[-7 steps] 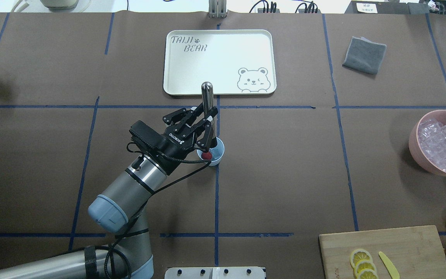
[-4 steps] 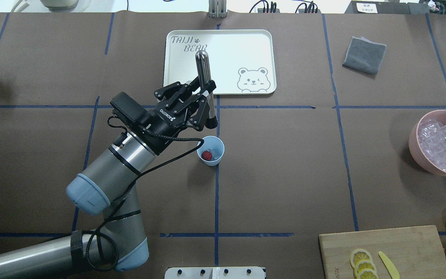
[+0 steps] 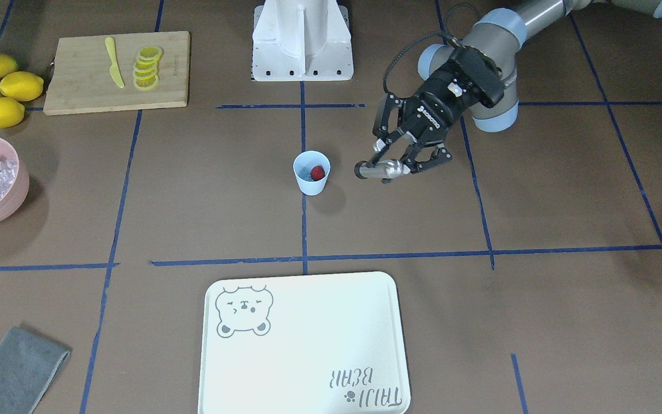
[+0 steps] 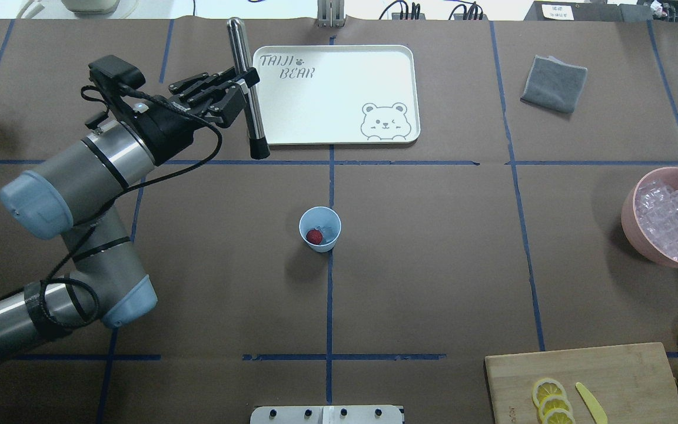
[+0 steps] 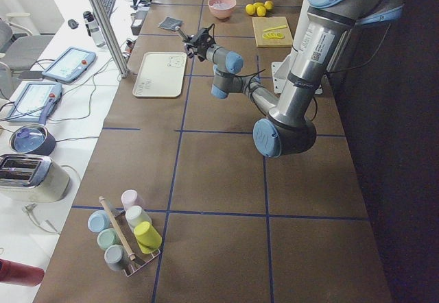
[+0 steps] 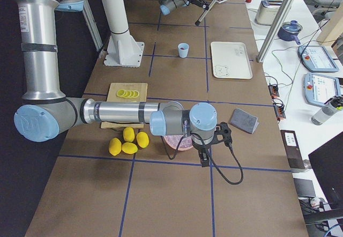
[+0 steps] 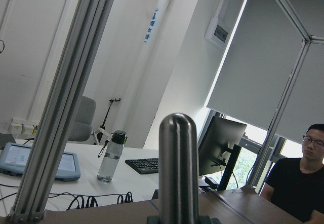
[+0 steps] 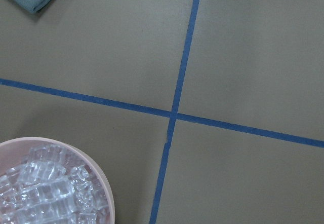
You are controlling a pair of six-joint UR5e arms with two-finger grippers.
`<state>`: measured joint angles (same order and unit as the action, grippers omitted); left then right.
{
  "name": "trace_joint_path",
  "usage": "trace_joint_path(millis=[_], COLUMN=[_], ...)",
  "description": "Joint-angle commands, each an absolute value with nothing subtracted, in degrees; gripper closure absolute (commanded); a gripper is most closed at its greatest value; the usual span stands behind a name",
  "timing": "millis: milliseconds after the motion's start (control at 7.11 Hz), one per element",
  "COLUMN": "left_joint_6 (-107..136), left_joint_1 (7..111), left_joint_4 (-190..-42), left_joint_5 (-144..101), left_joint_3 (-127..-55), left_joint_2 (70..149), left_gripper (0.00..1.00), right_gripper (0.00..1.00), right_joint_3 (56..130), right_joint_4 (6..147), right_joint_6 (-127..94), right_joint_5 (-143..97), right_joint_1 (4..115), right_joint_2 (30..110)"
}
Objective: Mash ice and strawberries in cup
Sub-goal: 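Lift the muddler out of the cup and draw the left arm back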
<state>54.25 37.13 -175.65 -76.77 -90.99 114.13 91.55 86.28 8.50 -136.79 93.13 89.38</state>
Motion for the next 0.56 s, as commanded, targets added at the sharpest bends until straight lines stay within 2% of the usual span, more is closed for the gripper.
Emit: trace_joint_path(millis=[0, 141, 422], left_joint_6=[67.3, 74.1, 79.0], left_joint_1=[44.2, 47.1, 58.1], left_joint_4=[-169.8, -166.6, -149.2], left_joint_5=[-87.8, -94.1, -115.0], left_joint_3=[-91.1, -91.5, -99.9], left_joint_2=[108.7, 106.3, 100.0], left_gripper=[1.00, 1.00, 1.00], right_gripper=[0.00, 0.00, 0.00], right_joint_3=[92.2, 92.6, 92.9], right_joint_4=[86.2, 86.2, 86.1], right_joint_6=[8.5, 8.5, 8.6], right_joint_5=[-136.7, -136.6, -136.3], right_joint_1=[93.2, 93.2, 93.2], right_joint_2=[89.4, 89.3, 89.1])
